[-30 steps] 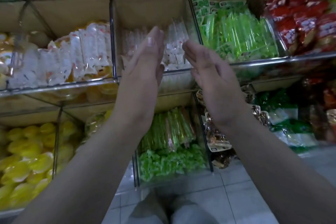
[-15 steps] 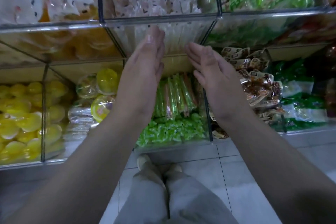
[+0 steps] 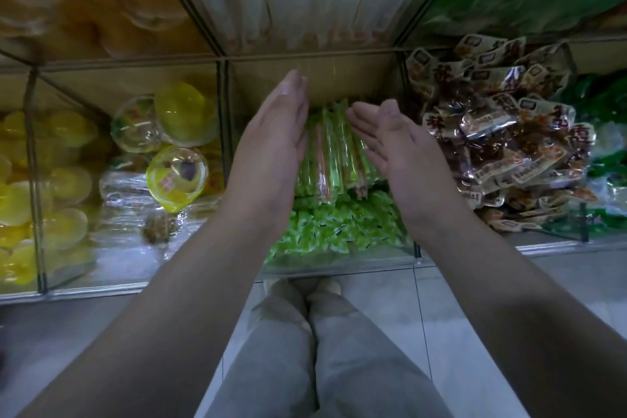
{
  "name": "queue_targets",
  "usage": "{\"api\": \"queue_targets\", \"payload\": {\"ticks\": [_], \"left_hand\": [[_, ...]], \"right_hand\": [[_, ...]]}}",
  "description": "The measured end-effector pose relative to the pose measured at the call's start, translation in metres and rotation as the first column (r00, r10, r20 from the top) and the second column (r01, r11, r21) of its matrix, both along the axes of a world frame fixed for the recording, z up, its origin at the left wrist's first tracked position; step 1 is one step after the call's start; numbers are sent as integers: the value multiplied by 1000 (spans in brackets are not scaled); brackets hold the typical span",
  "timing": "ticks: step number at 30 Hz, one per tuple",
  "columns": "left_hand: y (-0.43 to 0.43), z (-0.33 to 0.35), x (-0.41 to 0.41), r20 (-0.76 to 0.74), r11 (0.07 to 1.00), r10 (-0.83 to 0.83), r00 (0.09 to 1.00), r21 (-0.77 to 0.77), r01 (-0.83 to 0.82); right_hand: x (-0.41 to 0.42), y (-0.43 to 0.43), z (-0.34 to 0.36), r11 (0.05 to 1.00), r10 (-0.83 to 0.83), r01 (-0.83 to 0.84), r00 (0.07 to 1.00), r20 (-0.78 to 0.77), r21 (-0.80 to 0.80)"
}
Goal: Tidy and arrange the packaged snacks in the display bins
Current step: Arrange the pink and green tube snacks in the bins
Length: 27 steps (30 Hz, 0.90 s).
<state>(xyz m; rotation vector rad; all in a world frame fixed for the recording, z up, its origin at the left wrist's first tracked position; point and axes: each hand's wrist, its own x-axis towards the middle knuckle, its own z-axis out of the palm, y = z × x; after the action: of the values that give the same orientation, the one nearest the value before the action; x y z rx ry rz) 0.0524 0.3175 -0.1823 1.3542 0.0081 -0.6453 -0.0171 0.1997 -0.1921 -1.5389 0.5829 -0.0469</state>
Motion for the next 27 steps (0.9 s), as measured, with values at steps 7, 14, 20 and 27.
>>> {"api": "queue_targets", "payload": {"ticks": [7, 14, 20, 27], "left_hand": [[-7, -38, 12, -91, 989, 5, 996, 145, 8], [-12, -70, 16, -221, 972, 7, 975, 232, 46], [-20, -99, 14, -374, 946, 51, 926, 316, 76], [-29, -111, 15, -420, 938, 34, 907, 326, 116]], "right_hand": [[7, -15, -47, 1000, -24, 26, 968, -248, 6], [19, -19, -77, 1000, -17, 22, 897, -442, 6], [25, -14, -90, 1000, 14, -10, 853, -521, 11], [34, -14, -105, 998, -49, 66, 875, -482, 17]]}}
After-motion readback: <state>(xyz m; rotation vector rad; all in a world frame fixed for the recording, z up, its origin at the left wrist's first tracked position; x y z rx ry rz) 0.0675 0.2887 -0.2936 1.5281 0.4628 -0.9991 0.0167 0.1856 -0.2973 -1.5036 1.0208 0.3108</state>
